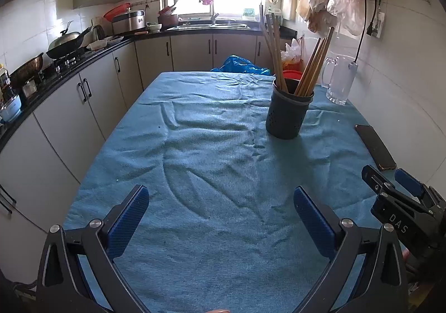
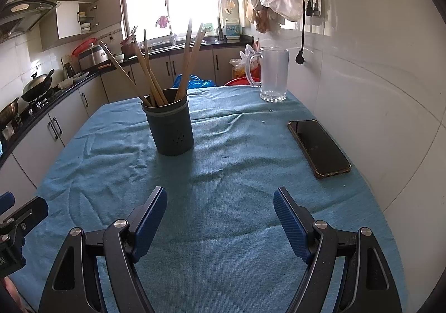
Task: Organize utensils
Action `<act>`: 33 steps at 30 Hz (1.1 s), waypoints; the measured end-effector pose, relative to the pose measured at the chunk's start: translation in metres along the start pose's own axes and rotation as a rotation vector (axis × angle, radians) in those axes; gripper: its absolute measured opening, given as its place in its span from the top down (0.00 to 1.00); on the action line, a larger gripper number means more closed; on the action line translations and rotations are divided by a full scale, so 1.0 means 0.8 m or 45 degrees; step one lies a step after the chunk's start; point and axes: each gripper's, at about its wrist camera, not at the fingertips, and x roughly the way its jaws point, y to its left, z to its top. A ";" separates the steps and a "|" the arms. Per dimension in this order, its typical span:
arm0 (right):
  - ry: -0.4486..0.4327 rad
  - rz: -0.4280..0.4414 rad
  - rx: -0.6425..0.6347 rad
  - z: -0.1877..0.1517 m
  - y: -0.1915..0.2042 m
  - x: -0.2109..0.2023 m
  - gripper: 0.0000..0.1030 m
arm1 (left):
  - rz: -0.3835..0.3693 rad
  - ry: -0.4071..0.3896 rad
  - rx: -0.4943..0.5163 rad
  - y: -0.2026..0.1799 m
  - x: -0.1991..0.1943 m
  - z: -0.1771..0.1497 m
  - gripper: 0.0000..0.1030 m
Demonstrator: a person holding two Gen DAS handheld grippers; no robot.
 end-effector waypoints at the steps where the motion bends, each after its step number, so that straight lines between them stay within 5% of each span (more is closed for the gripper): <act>1: 0.000 0.000 0.001 0.000 0.000 0.000 0.20 | -0.001 0.002 0.000 0.000 0.001 0.000 0.00; 33: 0.074 0.017 -0.042 -0.010 0.012 0.020 0.19 | 0.001 0.047 0.004 -0.001 0.021 -0.003 0.00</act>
